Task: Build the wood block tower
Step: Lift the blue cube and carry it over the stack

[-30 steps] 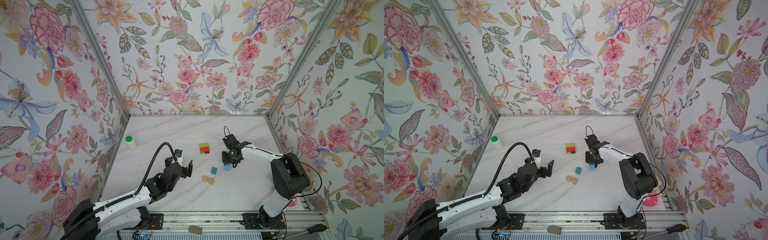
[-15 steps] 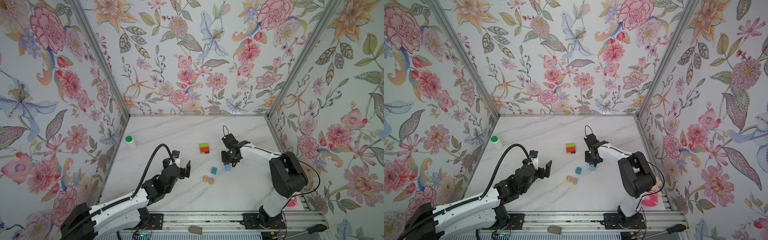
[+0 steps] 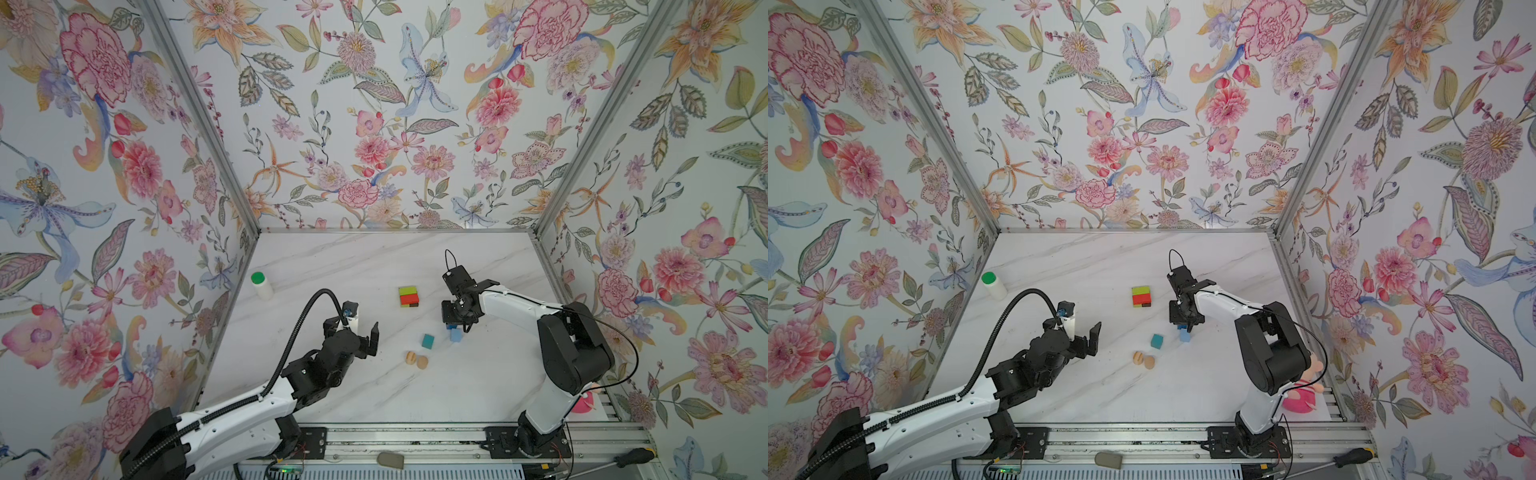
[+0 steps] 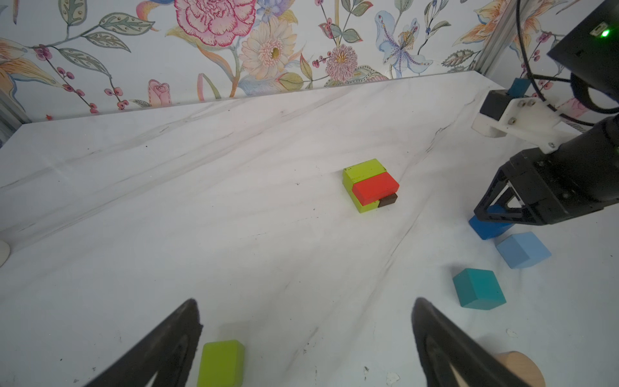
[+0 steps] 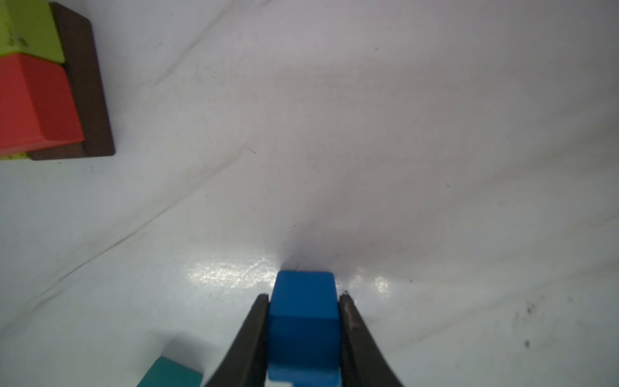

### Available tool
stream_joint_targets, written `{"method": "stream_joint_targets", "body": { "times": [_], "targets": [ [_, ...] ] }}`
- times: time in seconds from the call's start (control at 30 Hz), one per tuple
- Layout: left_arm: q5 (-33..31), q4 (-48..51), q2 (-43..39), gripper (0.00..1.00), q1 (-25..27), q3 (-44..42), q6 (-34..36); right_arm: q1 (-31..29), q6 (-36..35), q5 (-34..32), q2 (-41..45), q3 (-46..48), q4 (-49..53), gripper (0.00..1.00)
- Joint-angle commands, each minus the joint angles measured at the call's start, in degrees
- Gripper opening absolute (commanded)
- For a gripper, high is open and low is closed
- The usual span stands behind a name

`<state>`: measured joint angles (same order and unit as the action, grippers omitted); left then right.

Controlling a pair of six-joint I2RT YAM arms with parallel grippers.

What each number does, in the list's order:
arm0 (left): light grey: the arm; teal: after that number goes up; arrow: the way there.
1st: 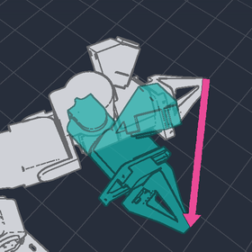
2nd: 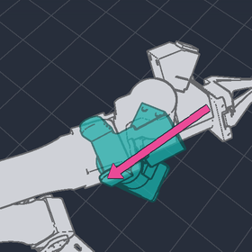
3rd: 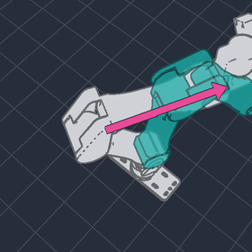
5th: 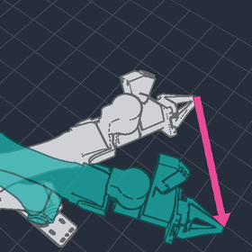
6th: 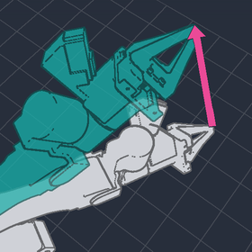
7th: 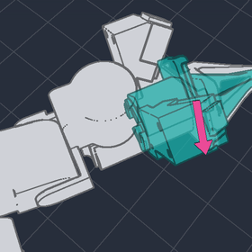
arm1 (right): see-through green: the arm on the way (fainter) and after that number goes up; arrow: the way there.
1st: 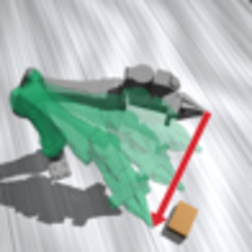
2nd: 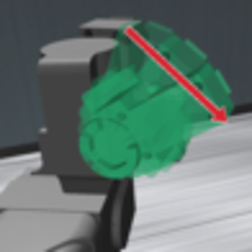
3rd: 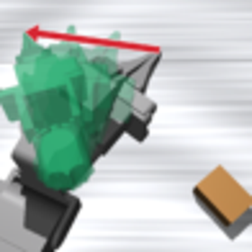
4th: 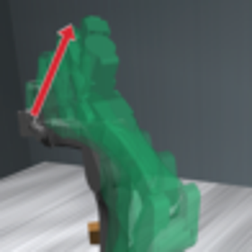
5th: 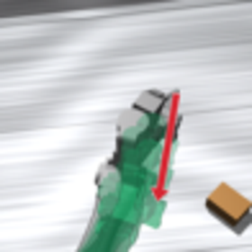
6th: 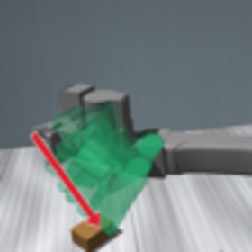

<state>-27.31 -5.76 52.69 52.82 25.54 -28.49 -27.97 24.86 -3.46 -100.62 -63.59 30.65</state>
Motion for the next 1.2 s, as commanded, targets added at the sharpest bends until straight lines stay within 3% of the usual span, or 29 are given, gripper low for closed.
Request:
{"method": "stream_joint_targets", "body": {
  "times": [0.0,0.57,0.87,1.17],
  "targets": [
    [-1.68,2.27,-1.86,0.99,-0.78,0.38,-0.34,-0.51,-0.59,0.38,-0.41,-1.64,1.14,0.27],
    [-1.71,1.47,-2.68,0.99,-1.71,-1.04,-0.50,-1.01,-1.03,1.22,0.60,-5.59,2.64,0.28],
    [0.15,-0.13,-1.45,0.99,-3.93,-1.76,0.69,-3.18,-1.24,0.16,-2.91,-14.45,5.81,0.28],
    [1.89,-1.18,-1.28,0.99,-6.02,-2.59,1.25,-6.24,-2.50,-0.90,-12.96,-29.74,9.77,0.28]
  ]
}}
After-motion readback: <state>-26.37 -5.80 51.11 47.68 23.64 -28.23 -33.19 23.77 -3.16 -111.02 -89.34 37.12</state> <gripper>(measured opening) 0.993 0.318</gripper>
